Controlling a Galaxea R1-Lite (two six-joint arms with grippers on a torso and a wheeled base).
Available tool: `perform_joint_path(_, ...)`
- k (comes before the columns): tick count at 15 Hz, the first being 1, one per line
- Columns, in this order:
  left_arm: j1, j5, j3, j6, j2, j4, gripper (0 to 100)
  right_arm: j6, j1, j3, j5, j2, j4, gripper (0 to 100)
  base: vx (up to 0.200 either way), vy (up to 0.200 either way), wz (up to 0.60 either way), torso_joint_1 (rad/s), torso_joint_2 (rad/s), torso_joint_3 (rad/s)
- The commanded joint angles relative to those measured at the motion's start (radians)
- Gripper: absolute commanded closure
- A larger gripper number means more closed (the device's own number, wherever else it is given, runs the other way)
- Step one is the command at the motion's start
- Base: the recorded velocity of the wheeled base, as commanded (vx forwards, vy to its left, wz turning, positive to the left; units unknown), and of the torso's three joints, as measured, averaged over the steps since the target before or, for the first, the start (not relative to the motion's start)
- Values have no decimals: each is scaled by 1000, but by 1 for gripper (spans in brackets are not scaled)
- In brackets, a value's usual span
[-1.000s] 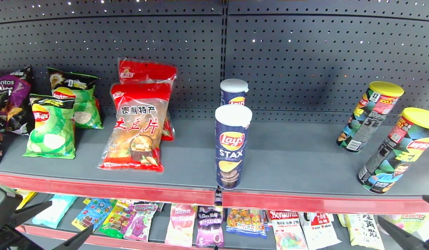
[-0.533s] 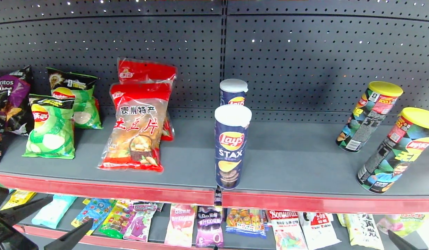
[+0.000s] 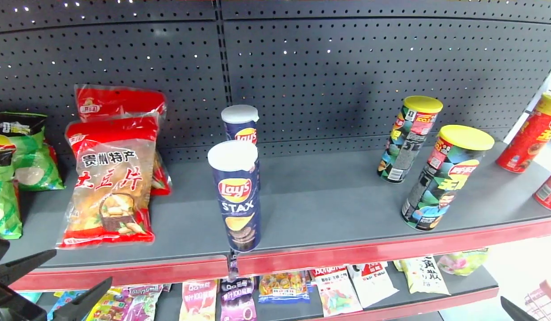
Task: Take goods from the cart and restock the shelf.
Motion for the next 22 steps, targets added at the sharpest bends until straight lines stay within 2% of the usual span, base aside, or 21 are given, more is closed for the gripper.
perform_joint_path(1,3,0,3,0,-15,-1,0,0,-1,7,-2,3,0,0,0,0,0,0,0,0)
perform_joint_path(5,25,1,14,0,-35,1,0,0,-1,16,-2,-11,0,0,0,0,0,0,0,0)
perform_joint_path(9,25,7,14,-2,-36,1,0,0,-1,16,6,-11,0,0,-200,0,0,7,2,0)
perform_joint_path(12,25,6,14,-5,-41,-1,0,0,1,15,12,-23,-2,0,0,0,0,0,0,0)
perform_joint_path(13,25,6,14,-13,-41,-1,0,0,2,15,12,-29,-2,0,0,-200,0,-12,-17,2)
perform_joint_path(22,26,9,14,-8,-59,1,0,0,2,16,10,-51,0,0,0,-200,0,6,4,2)
